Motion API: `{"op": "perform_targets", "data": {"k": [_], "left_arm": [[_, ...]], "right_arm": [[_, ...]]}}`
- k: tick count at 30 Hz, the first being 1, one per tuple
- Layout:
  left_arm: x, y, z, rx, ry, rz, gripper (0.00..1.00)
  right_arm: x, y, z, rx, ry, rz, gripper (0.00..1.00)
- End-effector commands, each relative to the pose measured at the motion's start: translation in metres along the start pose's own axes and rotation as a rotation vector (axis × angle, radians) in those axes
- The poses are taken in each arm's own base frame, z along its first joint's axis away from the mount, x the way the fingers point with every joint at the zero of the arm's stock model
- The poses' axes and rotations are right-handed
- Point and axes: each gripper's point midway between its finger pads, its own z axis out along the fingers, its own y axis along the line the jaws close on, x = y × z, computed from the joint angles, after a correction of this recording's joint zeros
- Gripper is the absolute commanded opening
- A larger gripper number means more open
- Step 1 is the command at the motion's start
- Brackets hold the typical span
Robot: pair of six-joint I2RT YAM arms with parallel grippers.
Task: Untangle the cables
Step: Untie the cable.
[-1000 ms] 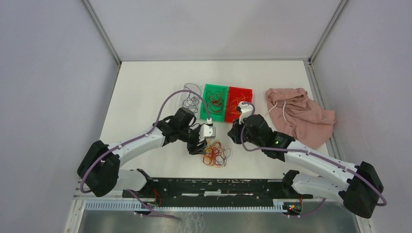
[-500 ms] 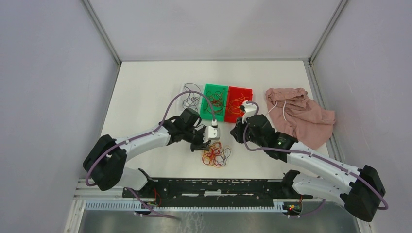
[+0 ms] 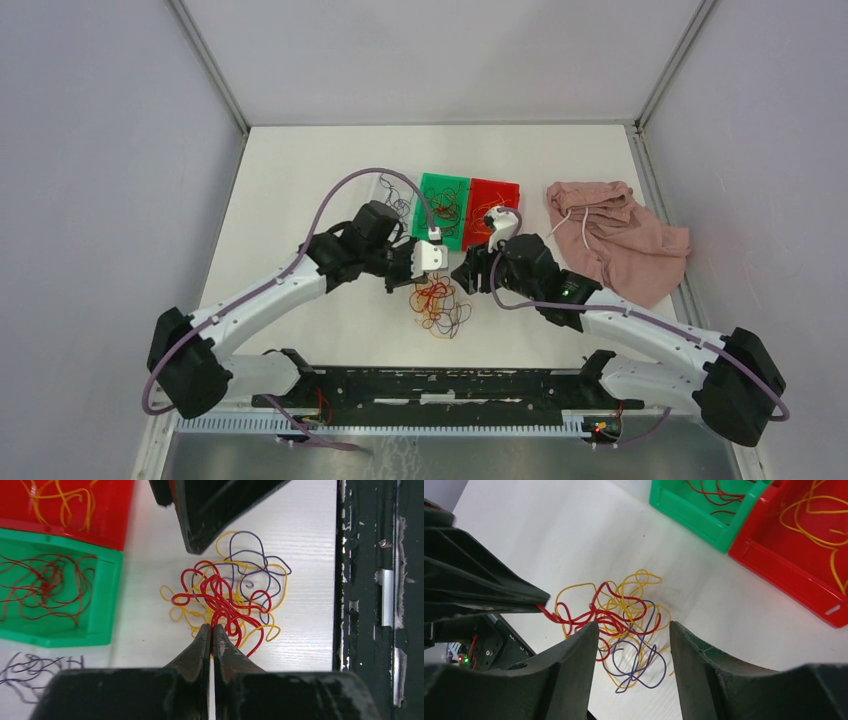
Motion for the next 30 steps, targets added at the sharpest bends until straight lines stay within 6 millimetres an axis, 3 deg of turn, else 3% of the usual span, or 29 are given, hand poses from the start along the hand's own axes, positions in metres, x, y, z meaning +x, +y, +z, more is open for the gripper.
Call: {"op": "perform_targets", "data": {"k": [1,5,11,22,30], "left_arm": [[-0.037,0.002,-0.038,-0.040,-0.047,0.083,0.03],[-0.062,0.006,-0.059,-0.075,-0.089,0.089,0.03],[-0.088,0.015,-0.074,-0.129,-0.151,0.058,0.03],[-0.084,0.033,-0.073,-0.243,-0.146,-0.103,0.03],[-0.090,0.038,-0.074,-0.269,-0.174,-0.178,0.03]], "right_arm": [[-0.024,0.031,0.006,-0.172,-0.103,-0.063,0.62],[-0.038,0.049,0.001,-0.262,-0.166,-0.095,0.65],[-0.059,0.069,-0.008,-0.335,-0.231,-0.115,0.66],[-0.078,0.079,-0.034,-0.373,-0.340,-0.078,0.66],[-0.081,0.091,-0.028,-0.389,-0.345,-0.087,0.67]]}}
